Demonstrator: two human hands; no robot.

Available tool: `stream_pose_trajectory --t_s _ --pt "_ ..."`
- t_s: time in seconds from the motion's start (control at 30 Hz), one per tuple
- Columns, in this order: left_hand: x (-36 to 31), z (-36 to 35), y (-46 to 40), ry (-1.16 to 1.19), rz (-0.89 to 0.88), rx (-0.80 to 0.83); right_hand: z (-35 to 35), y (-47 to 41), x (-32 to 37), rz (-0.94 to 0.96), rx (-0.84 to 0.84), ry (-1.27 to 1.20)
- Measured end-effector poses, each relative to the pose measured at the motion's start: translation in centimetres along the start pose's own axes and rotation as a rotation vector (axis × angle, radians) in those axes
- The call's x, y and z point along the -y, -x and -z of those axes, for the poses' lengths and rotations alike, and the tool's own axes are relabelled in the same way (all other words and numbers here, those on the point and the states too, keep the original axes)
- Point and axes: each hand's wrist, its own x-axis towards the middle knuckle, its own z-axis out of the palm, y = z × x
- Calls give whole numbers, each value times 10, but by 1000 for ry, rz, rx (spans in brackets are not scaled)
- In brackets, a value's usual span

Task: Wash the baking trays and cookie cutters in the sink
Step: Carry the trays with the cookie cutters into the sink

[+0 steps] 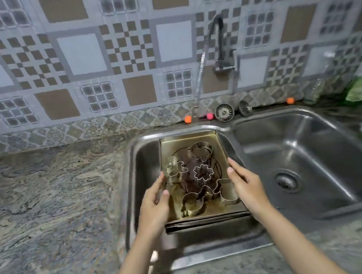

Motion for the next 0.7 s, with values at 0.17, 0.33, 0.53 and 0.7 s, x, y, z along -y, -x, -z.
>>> stream_pose_trajectory --t_s 0.17,0.33,0.53,0.7 --pt "-31 -97 9 62 53 72 104 -21 -21 -28 -42 79" --pt "-47 -164 -3 36 -7 198 181 -37 -30 -42 -129 146" --pt "-58 -228 -27 3 -67 354 240 -59 -44 -43 -256 126" --pt "-47 -278 -47 -5 -26 342 272 -90 -65 -67 -194 128"
